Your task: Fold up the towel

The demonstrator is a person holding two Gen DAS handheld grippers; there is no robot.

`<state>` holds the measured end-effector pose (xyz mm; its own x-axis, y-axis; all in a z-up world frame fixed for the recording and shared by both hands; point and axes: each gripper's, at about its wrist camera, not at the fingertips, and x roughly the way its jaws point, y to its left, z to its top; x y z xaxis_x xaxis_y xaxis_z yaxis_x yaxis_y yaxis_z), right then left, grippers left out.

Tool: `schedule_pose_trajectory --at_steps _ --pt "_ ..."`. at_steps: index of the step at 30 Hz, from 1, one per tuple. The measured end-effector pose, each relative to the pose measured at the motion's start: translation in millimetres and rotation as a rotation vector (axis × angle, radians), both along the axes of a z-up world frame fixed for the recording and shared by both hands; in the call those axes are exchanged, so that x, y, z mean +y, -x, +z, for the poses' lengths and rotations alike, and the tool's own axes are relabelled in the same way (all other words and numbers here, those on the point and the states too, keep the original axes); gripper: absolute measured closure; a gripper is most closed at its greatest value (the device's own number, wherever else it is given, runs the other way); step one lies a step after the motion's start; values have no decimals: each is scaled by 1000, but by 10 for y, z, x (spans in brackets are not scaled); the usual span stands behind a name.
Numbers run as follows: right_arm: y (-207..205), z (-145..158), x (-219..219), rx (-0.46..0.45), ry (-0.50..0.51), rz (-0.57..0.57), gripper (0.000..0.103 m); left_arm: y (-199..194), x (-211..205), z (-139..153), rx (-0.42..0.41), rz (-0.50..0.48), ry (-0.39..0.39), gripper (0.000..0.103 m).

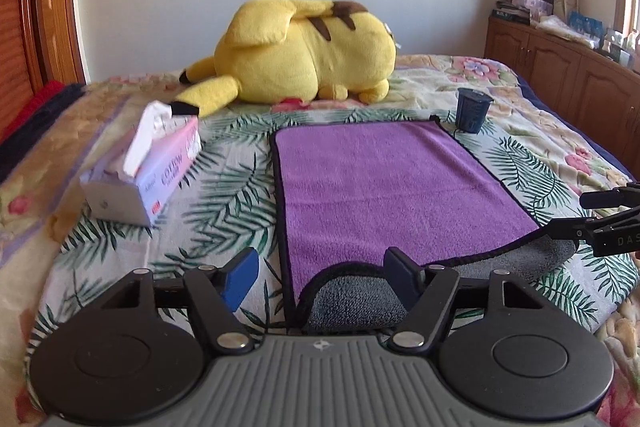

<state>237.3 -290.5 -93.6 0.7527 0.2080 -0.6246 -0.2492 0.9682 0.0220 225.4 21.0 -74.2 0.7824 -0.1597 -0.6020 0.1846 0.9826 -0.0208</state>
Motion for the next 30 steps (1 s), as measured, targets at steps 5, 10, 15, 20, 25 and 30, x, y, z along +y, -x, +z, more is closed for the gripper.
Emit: schedule_pose_trajectory --at_steps 5,10,15,20,25,30 --pt "-62 -81 -9 34 6 8 16 -107 103 -114 60 20 58 64" --pt "-127 -147 -37 69 -9 12 17 -133 123 -170 79 20 62 73" --pt "-174 -217 -65 113 -29 28 25 -138 116 -203 92 12 62 82" --pt "-182 -221 -108 137 -50 27 27 -134 96 -231 99 2 57 88" --pt "-184 -200 -139 160 -71 41 32 -125 83 -264 104 -2 51 89" --pt "-197 -171 -182 172 -92 47 41 -119 70 -277 105 -5 46 92"
